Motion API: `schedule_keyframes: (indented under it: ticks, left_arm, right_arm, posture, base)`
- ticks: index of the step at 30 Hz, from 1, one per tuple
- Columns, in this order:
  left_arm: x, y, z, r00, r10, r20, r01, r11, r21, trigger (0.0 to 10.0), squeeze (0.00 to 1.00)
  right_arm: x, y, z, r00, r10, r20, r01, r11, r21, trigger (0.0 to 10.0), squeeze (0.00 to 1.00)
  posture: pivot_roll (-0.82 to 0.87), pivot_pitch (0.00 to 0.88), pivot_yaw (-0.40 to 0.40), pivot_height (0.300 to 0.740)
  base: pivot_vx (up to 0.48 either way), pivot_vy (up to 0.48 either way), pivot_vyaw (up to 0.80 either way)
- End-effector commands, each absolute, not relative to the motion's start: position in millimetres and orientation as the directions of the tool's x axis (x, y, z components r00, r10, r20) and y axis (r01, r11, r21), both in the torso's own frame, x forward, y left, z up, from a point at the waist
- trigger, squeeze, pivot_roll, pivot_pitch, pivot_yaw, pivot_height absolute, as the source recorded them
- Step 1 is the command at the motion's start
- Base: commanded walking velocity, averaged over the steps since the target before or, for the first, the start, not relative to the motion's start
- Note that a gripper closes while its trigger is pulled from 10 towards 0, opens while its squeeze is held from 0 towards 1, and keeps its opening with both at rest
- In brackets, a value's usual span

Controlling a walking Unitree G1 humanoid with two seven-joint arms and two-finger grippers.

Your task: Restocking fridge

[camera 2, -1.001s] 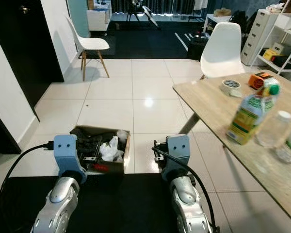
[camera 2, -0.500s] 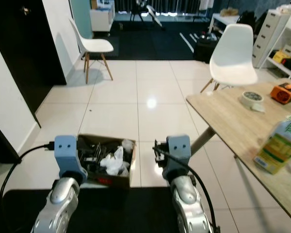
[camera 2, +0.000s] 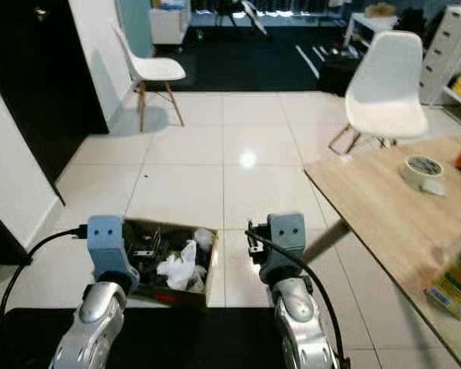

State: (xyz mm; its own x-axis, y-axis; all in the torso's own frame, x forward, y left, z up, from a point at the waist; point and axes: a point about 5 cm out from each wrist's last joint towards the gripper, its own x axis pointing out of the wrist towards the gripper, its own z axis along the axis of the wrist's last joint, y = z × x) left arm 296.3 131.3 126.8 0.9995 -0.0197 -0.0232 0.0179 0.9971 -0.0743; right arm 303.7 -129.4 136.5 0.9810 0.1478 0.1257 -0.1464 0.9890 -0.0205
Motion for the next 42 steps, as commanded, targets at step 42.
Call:
schedule_keyframes:
  ticks: [42]
  left_arm:
    - [291.9, 133.6, 118.9, 0.998, -0.016, -0.068, 0.012, 0.998, -0.062, 10.0, 0.0]
  right_arm:
    - [302.3, -132.0, 129.5, 0.988, 0.127, 0.086, -0.129, 0.991, 0.016, 10.0, 0.0]
  posture:
    - [-0.11, 0.12, 0.015, 0.74]
  base:
    - [0.0, 0.0, -0.36]
